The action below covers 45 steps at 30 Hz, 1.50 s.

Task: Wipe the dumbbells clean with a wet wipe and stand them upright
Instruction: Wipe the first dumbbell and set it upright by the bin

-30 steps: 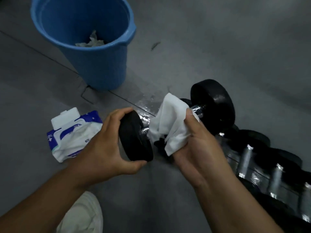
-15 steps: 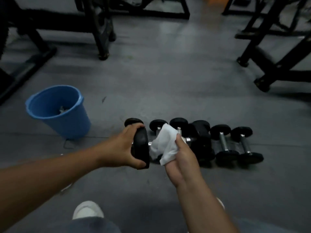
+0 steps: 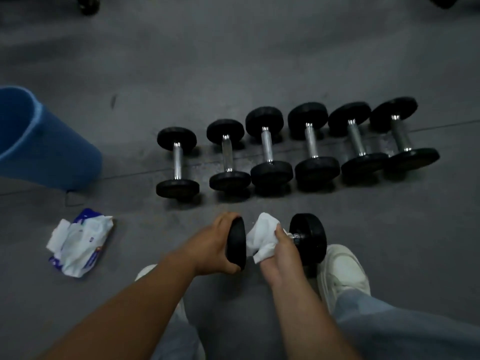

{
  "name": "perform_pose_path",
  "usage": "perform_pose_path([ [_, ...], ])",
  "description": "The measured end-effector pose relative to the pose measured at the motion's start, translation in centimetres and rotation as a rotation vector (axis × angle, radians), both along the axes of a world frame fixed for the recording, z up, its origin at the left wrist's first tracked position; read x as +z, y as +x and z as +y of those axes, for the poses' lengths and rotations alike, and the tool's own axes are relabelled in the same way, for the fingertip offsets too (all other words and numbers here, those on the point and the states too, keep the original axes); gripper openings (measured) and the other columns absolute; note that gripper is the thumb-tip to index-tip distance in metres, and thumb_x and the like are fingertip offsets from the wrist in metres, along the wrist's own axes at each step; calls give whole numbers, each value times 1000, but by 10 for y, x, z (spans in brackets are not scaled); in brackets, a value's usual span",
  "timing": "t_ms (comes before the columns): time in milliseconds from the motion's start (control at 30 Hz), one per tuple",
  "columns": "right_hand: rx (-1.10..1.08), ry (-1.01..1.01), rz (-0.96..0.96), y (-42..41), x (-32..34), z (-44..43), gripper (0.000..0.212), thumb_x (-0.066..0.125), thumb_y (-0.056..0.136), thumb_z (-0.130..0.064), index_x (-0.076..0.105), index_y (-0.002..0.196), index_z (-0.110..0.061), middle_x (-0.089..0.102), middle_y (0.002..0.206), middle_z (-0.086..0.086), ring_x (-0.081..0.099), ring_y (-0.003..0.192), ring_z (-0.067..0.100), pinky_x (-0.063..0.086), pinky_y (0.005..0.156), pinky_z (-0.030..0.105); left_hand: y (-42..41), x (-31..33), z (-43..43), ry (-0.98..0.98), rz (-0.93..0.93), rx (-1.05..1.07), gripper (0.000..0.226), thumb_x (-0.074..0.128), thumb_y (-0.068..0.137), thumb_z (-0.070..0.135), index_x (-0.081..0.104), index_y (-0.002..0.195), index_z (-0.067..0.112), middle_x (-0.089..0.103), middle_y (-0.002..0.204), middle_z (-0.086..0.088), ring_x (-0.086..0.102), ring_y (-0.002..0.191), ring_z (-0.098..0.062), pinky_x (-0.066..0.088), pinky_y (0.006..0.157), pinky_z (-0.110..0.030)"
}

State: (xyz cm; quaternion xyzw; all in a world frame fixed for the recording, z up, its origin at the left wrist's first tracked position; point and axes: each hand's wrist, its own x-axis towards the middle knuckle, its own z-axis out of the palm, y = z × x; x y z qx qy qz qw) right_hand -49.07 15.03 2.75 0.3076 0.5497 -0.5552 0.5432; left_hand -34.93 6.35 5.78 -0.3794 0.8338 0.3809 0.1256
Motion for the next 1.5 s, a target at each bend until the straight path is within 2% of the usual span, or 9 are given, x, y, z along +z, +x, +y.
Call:
perform_pose_path([
  [200, 3, 18, -56, 2, -37, 4, 55, 55, 96, -42, 50, 131, -1, 61, 125, 21, 60, 117, 33, 41, 107, 49, 13, -44, -5, 49, -8, -6, 106, 86, 56, 44, 24, 141, 31, 33, 139, 11, 53, 108, -14, 48, 86, -29],
  [433, 232, -23, -1, -1, -26, 6, 34, 52, 100, -30, 57, 114, 1, 67, 101, 14, 65, 95, 25, 48, 94, 40, 19, -58, -12, 56, -45, -18, 112, 87, 55, 44, 22, 145, 30, 31, 144, 8, 53, 114, -18, 48, 91, -31],
  [567, 826, 273, 480, 0, -10, 20, 34, 56, 96, -29, 63, 114, -1, 67, 109, 20, 64, 102, 36, 53, 89, 42, 15, -42, -4, -22, -117, -2, 116, 86, 64, 41, 14, 155, 26, 14, 160, 6, 47, 130, -24, 46, 102, -37],
  [700, 811, 225, 901, 7, 9, 34, 28, 55, 96, -25, 67, 113, -5, 69, 107, 14, 63, 103, 29, 46, 88, 31, 15, -32, 25, -112, -178, 173, 108, 80, 77, 31, 7, 157, 24, 2, 165, 5, 36, 141, -22, 40, 108, -35],
  [833, 639, 39, 497, 13, 21, 24, 20, 60, 94, -13, 64, 113, -17, 69, 100, 6, 65, 95, 23, 51, 92, 38, 4, -27, 42, 9, -137, 389, 96, 68, 82, 20, 8, 157, 26, 9, 164, 3, 37, 140, -23, 42, 107, -38],
  [967, 586, -76, 319, 9, 25, 9, 20, 61, 92, -7, 67, 111, -13, 74, 86, 13, 71, 83, 26, 56, 77, 36, -13, -5, 31, -45, 117, 574, 64, 54, 86, 10, 40, 147, 22, 35, 156, 2, 40, 138, -17, 37, 110, -31],
  [1267, 442, -191, 91, -7, 30, -14, 22, 55, 98, -33, 64, 114, -21, 72, 105, 14, 70, 94, 29, 57, 72, 39, -32, 16, -9, 731, 459, 1033, 3, 64, 94, 15, 66, 92, 14, 69, 84, -1, 64, 71, -12, 51, 63, -25],
  [1400, 523, -148, 301, -1, 30, -20, 16, 57, 98, -26, 67, 108, -19, 73, 102, 12, 69, 94, 31, 58, 80, 46, -31, 16, -12, 555, 498, 1130, 10, 61, 96, 12, 63, 86, 14, 64, 78, -2, 56, 70, -16, 45, 60, -28],
  [1500, 501, -180, 100, -3, 42, -19, 23, 60, 96, -25, 66, 111, -10, 73, 101, 18, 69, 92, 33, 55, 83, 45, -32, 16, -11, 443, 518, 1186, 6, 64, 94, 10, 67, 94, 16, 70, 93, -5, 63, 80, -18, 53, 69, -32],
])
